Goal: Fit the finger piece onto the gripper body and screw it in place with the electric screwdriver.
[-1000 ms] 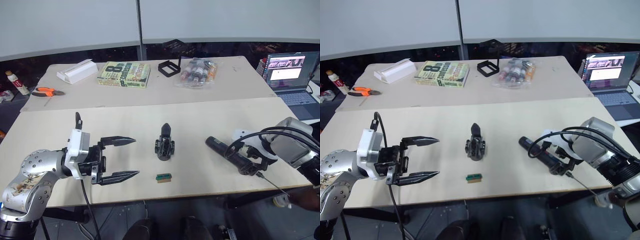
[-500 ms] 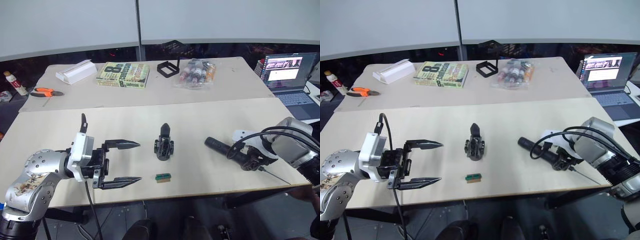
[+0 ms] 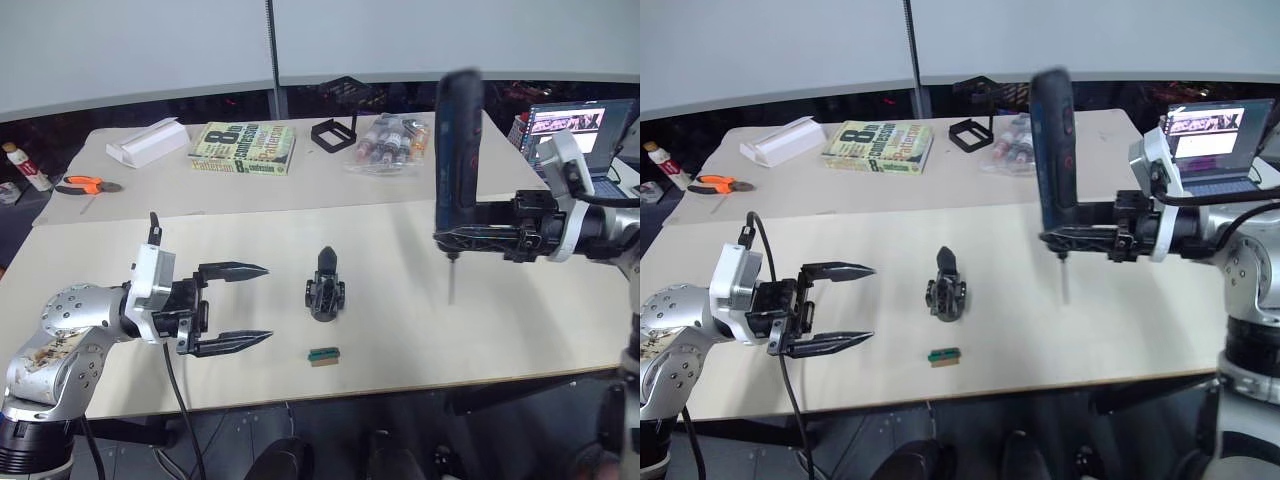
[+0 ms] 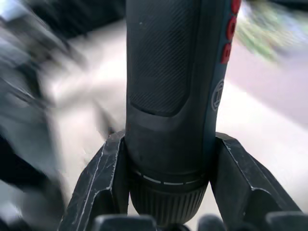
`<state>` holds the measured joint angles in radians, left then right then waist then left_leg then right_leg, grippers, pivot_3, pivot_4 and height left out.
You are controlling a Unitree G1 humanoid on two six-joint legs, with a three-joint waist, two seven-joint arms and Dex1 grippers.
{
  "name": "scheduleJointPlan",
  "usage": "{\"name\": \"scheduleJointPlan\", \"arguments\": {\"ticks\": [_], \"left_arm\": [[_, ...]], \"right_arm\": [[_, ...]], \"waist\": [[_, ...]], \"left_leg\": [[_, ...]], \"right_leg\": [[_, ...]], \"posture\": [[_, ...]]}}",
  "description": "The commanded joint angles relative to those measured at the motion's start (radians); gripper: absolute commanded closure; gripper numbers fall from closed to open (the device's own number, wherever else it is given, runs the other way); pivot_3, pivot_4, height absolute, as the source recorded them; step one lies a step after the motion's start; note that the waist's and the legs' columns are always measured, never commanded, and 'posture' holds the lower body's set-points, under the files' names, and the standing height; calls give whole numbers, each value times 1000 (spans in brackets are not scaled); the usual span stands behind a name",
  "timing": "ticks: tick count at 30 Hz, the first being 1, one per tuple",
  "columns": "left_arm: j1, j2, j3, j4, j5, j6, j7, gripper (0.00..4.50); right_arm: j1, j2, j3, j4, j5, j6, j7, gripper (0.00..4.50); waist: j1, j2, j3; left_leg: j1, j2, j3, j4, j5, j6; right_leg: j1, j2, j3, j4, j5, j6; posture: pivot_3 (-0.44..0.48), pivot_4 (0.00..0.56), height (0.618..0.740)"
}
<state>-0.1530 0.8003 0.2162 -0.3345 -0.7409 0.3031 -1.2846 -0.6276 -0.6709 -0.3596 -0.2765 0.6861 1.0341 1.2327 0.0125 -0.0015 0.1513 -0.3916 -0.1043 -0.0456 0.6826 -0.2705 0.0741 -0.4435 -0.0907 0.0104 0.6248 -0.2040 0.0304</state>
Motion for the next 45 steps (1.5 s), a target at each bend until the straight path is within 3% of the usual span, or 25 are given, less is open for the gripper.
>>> {"name": "scheduleJointPlan", "arguments": {"ticks": [1, 7, 17, 28, 45], "left_arm": [[14, 9, 21, 13, 26, -43, -20, 0], [54, -5, 4, 22, 68, -86, -28, 0], [102, -92, -73, 44, 176, -160, 43, 0], [122, -113, -100, 53, 194, -181, 54, 0], [147, -119, -102, 53, 201, -198, 61, 0]], "right_arm": [[81, 126, -31, -122, 69, -175, -68, 2566], [191, 230, 134, -161, -9, -474, -34, 2566], [236, 255, 345, -133, -106, -681, -40, 2566], [250, 231, 430, -74, -156, -757, -40, 2566], [272, 217, 454, -59, -147, -799, -26, 2566]], "waist": [[3, 0, 0], [-4, 0, 0], [-3, 0, 0], [-3, 0, 0], [-4, 0, 0]], "left_leg": [[0, -1, 0, 0, 0, 0], [2, -3, 1, 1, 0, 1], [3, -2, 1, 1, 0, -1], [4, -2, 1, 1, 0, -1], [4, -2, 0, 1, 0, -1]], "right_leg": [[1, -1, 0, 0, 0, 0], [1, -1, 0, 1, 0, 0], [1, 0, 0, 1, 0, 0], [1, 0, 0, 1, 0, 0], [1, 0, 0, 1, 0, 0]], "posture": [[0, 150, 740], [0, 150, 740], [0, 150, 740], [0, 150, 740], [0, 150, 740]]}}
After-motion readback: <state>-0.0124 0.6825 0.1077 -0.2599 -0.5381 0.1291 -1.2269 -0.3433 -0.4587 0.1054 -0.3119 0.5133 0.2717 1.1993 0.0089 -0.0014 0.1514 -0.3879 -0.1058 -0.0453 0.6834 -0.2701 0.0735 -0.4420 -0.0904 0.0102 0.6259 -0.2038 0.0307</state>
